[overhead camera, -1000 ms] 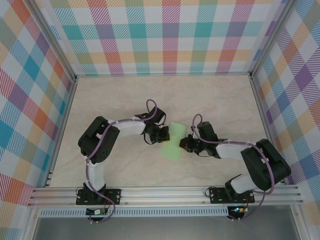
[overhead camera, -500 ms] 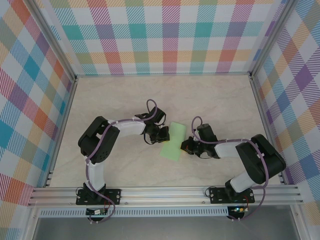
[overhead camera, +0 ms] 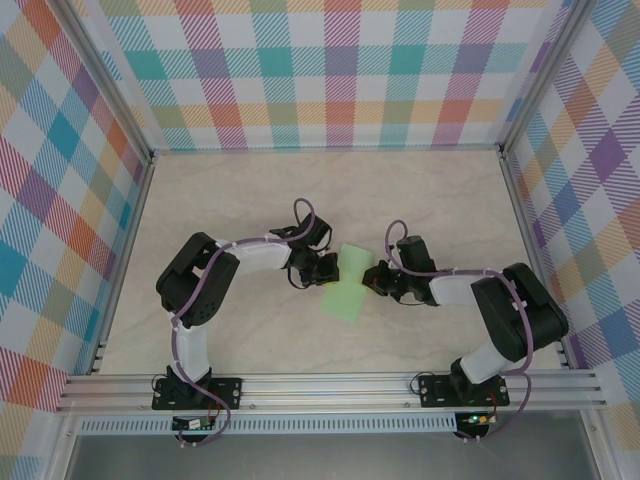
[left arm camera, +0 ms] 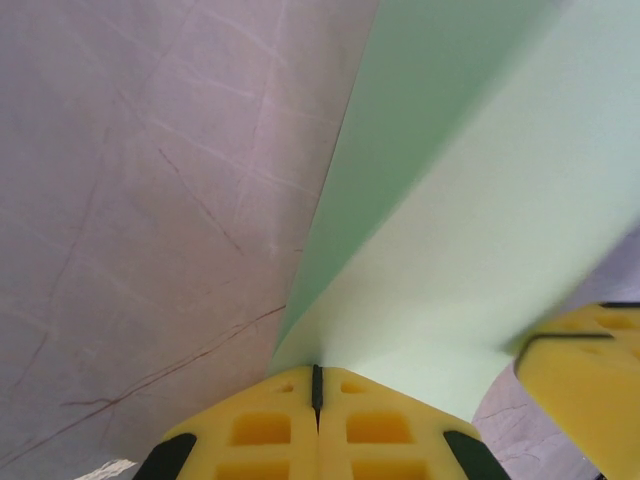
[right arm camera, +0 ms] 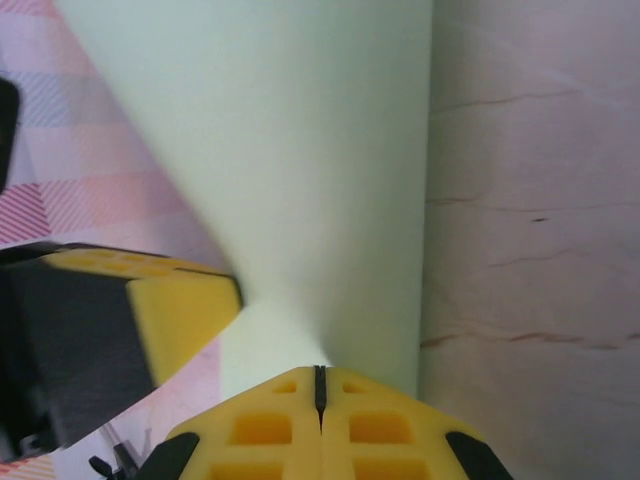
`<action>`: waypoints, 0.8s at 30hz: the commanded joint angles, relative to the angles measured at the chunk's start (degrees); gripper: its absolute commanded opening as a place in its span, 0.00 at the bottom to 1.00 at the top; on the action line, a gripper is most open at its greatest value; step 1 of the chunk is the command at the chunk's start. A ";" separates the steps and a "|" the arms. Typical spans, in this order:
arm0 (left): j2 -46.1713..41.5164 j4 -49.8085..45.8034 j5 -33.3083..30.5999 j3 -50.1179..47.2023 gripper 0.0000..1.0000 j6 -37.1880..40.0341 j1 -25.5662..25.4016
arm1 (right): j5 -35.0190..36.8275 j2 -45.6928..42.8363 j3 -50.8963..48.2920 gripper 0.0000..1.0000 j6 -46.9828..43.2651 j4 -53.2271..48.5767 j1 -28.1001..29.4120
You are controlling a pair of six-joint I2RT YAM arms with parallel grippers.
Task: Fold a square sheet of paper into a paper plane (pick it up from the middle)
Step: Fold the square sheet of paper in half at the center of the table.
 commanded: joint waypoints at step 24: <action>3.17 -6.98 -2.12 -0.93 0.00 1.81 -0.89 | -3.54 5.43 4.99 0.00 -2.60 0.15 -4.01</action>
